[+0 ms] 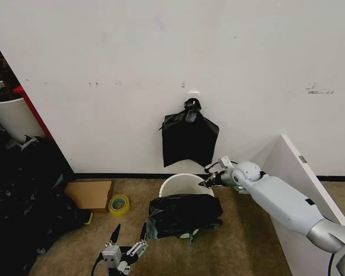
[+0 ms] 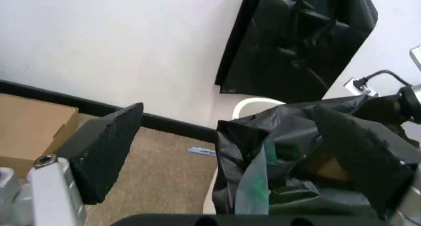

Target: Place the garbage bag over the trash bin.

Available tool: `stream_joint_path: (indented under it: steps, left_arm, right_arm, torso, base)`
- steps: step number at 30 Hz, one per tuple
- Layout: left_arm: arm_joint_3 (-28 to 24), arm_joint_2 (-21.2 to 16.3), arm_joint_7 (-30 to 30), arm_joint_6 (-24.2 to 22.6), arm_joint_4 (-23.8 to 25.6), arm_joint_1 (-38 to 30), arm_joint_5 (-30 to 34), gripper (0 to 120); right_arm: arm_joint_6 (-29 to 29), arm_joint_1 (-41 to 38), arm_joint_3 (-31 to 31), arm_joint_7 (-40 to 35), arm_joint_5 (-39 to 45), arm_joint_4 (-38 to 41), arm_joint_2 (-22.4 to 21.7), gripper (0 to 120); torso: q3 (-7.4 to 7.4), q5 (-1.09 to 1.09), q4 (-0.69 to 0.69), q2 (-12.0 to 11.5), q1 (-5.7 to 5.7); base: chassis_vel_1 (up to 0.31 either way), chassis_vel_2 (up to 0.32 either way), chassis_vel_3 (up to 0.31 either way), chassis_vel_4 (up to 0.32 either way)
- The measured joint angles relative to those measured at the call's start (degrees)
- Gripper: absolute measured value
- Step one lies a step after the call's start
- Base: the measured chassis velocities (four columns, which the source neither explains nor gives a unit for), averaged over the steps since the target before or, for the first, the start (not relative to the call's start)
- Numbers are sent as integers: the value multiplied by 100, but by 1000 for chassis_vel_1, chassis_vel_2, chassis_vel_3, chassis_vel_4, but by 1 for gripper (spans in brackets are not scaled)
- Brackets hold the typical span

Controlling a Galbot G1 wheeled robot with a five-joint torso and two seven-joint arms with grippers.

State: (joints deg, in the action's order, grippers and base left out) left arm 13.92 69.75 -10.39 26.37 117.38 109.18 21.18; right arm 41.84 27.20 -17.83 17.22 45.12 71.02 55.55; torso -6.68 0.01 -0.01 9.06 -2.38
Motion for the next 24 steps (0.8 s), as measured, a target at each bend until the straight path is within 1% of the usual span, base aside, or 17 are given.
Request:
stream_joint_path:
  steps: [6,7,12,13,14,17,20,22,23,24]
  left_arm:
    - [-32,-17,-13,-51,34,-31,18,100]
    - [-32,-17,-13,-51,34,-31,18,100]
    - [-125,-19,-35,-151,67,-124,20,100]
    - [-145,-30,-38,-163,69,-140,20,100]
    - [-145,-30,-38,-163,69,-140,20,100]
    - [-201,-52,-43,-190,83,-170,19,100]
    - [-238,-74,-45,-200,89,-186,15,100]
    - [-258,-87,-47,-204,96,-196,9,100]
    - [-258,-87,-47,-204,96,-196,9,100]
    - [-266,-93,-49,-205,100,-201,7,100]
  right_arm:
    - [12,334,177,-660,377,444,-280,3]
    - [12,334,177,-660,377,444,-280,3]
    - [17,713,674,-1283,900,929,-442,3]
    - [17,858,850,-1512,1065,1118,-484,3]
    - [17,858,850,-1512,1065,1118,-484,3]
    - [19,1350,1354,-2031,1529,1654,-589,3]
    - [21,1818,1713,-2334,1829,2033,-676,3]
    - [22,2117,1967,-2593,2063,2236,-691,3]
    - [22,2117,1967,-2593,2063,2236,-691,3]
    - [22,2334,2155,-2825,2254,2376,-682,3]
  torso:
    - [0,0,-1,0,0]
    - [0,0,-1,0,0]
    - [0,2,0,0,0]
    - [0,1,0,0,0]
    - [0,1,0,0,0]
    - [0,1,-1,0,0]
    - [0,1,-2,0,0]
    - [1,0,-2,1,0]
    - [1,0,-2,1,0]
    - [1,0,-3,1,0]
  base:
    - [0,0,0,0]
    - [0,0,0,0]
    - [0,0,0,0]
    - [0,0,0,0]
    - [0,0,0,0]
    - [0,0,0,0]
    - [0,0,0,0]
    - [0,0,0,0]
    - [0,0,0,0]
    - [0,0,0,0]
